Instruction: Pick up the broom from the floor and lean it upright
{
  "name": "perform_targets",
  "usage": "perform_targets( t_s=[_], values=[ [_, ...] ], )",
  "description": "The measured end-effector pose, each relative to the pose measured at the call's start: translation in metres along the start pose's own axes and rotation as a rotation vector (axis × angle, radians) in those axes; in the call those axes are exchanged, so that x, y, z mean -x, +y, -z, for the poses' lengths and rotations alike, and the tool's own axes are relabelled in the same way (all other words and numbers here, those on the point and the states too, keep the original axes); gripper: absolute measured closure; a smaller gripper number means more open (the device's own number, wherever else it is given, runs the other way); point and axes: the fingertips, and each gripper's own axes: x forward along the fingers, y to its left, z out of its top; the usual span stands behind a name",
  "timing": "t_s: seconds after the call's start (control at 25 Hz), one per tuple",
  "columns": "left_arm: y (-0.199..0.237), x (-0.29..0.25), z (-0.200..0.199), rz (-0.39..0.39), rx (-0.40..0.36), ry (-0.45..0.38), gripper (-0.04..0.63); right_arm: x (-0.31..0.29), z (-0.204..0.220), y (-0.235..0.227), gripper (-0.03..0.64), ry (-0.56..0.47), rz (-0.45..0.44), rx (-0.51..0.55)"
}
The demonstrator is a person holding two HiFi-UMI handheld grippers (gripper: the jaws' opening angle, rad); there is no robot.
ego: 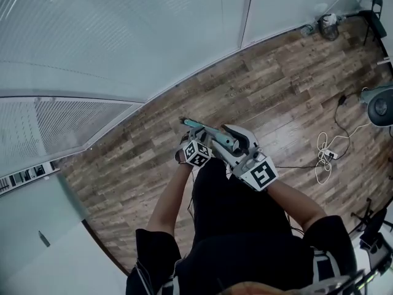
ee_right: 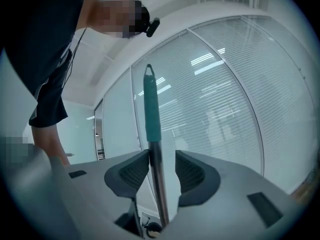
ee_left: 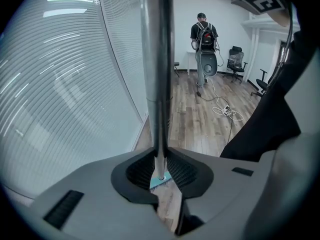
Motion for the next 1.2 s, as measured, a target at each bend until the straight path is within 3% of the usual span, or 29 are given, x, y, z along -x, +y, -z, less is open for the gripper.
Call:
perform_targets(
  t_s=[0.24,0.32,0.52,0.68,0.96,1.08,1.2],
  values=[
    [0.000,0.011,-0.029,-0.016,-0.014,-0.021,0.508,-0.001,-0.026,0.002,0.455,-0.048,-0.010,0.024],
    [0.002,0.010,-0.040,-0.017,-0.008,-0.030,0.508,0.001,-0.032,-0.002,0.518,-0.064,-0.008,0.038],
    [-0.004,0.002,-0.071,0.002,0.026,-0.085,0.508,0.007,-0.048,-0.023,0.525,-0.083,-0.009,0.082],
    [-0.017,-0.001,-0.096,-0.002,0.006,-0.148,0.506,0.015,-0.062,-0.043,0.528,-0.090,0.025,0.084],
    [-0.039,-0.011,-0.107,0.080,-0.044,-0.144,0.473,0.036,-0.085,-0.098,0.528,-0.093,0.100,0.077],
    [-0.032,-0.008,-0.109,0.067,0.026,-0.185,0.463,0.046,-0.095,-0.125,0.528,-0.099,0.149,0.105],
    [-0.018,0.008,-0.127,0.056,0.209,-0.310,0.463,0.055,-0.095,-0.155,0.528,-0.079,0.215,0.128]
  ],
)
